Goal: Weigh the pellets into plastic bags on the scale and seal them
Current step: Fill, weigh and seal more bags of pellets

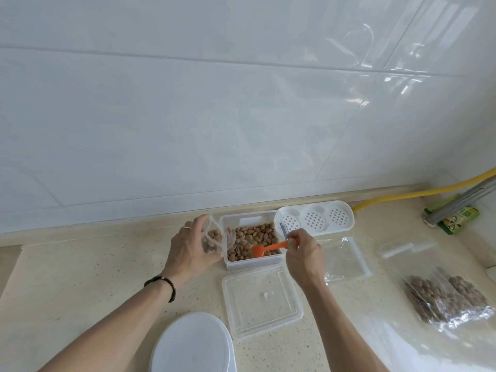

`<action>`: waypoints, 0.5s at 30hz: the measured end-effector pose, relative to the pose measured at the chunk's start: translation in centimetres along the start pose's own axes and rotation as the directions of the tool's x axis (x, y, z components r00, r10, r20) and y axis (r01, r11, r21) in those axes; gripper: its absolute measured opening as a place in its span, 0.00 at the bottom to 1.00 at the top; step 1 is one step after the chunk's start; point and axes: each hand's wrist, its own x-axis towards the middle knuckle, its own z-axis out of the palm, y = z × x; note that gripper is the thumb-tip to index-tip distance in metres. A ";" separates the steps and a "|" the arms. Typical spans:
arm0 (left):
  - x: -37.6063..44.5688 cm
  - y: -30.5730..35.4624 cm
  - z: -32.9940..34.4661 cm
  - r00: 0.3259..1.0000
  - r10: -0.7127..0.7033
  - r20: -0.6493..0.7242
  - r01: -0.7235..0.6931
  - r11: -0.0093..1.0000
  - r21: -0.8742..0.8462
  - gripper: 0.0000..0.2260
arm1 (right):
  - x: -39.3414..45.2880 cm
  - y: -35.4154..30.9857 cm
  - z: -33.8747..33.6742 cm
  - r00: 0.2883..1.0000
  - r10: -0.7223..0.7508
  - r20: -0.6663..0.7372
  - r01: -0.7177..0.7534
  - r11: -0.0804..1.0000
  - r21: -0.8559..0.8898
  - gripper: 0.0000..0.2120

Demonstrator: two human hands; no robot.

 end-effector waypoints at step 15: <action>0.5 -0.9 -0.4 0.996 0.090 -0.005 -0.089 0.990 0.111 0.37 | 0.1 0.3 1.2 0.913 0.375 0.159 -0.401 0.756 0.517 0.08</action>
